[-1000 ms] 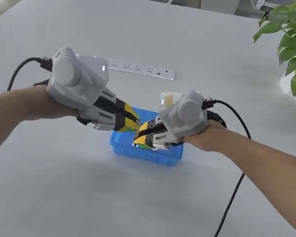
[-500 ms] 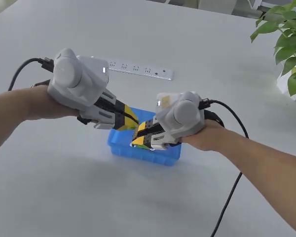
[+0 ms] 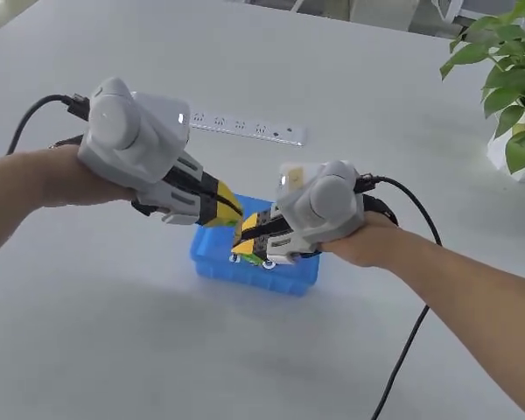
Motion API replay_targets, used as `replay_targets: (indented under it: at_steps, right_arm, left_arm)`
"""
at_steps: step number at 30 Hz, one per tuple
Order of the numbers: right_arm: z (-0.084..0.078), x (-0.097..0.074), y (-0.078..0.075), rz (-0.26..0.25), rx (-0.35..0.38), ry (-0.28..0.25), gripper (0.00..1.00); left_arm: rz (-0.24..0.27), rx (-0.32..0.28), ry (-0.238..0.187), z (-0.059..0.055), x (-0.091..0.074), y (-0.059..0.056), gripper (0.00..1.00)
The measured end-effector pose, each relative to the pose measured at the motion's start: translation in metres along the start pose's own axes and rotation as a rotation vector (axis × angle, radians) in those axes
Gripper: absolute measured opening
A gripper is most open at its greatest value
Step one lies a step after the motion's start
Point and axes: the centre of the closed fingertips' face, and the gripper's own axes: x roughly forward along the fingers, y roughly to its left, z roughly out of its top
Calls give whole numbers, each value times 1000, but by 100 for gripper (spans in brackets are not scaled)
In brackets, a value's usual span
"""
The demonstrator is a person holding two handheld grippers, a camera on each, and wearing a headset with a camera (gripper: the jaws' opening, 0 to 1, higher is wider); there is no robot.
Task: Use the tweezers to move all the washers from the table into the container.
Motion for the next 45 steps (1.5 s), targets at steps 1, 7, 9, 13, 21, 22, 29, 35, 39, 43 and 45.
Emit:
replay_targets:
  at_steps: [1,7,9,13,21,22,29,35,39,43,45]
  right_arm:
    - [1,-1,0,-2,0,-2,11]
    - [11,-10,-1,-24,4,-27,10]
    - [15,-14,-1,-30,10,-42,9]
    - [27,-24,3,-45,42,-75,7]
    - [41,-37,12,-58,80,-117,6]
    - [42,-39,15,-58,87,-119,6]
    - [44,-46,32,-70,106,-124,6]
    - [42,-49,48,-68,113,-112,5]
    - [35,-46,60,-59,114,-91,5]
    - [27,-43,70,-48,105,-56,5]
    - [24,-42,74,-42,102,-42,5]
  left_arm:
    - [1,1,-1,1,-1,0,5]
    - [-2,13,-11,12,-9,-1,5]
    - [-2,12,-19,17,-13,-1,5]
    - [-15,15,-44,26,-24,-5,5]
    - [-38,31,-57,42,-35,-15,5]
    - [-42,34,-56,44,-36,-17,5]
    - [-72,53,-46,50,-37,-33,5]
    - [-106,64,-20,48,-37,-50,5]
    - [-127,71,2,40,-34,-62,5]
    - [-142,69,18,32,-29,-71,5]
    - [-147,70,23,28,-27,-75,5]
